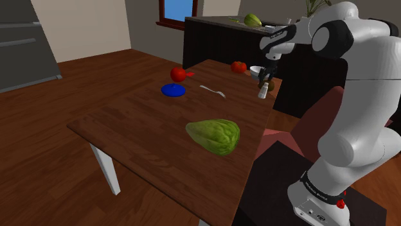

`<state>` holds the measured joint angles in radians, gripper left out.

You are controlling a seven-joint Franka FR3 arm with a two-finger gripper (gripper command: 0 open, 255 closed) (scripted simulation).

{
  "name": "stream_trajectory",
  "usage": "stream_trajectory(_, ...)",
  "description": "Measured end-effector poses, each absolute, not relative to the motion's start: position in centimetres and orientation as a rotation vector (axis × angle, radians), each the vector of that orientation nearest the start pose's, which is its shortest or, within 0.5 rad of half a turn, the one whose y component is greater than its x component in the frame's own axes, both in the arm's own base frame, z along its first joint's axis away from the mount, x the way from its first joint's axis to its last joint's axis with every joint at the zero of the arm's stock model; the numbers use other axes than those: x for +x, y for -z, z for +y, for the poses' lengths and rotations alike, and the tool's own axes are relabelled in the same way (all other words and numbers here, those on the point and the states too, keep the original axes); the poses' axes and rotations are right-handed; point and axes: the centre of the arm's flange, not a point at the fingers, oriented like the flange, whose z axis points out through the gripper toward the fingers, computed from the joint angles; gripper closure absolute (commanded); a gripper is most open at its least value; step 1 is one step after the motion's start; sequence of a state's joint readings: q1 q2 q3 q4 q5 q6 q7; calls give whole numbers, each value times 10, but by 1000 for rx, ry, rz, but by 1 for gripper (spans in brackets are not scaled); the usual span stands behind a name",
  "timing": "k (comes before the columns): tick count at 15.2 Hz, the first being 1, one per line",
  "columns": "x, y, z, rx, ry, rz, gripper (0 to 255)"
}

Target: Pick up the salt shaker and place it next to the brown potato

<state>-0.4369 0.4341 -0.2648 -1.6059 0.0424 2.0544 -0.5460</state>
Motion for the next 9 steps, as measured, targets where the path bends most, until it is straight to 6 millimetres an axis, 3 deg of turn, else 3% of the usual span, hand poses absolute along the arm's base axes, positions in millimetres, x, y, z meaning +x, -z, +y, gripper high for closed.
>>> stream_trajectory(3,534,-419,-418,-3209,-27,241,0)
stream_trajectory(9,533,-424,-417,-3208,-29,241,0)
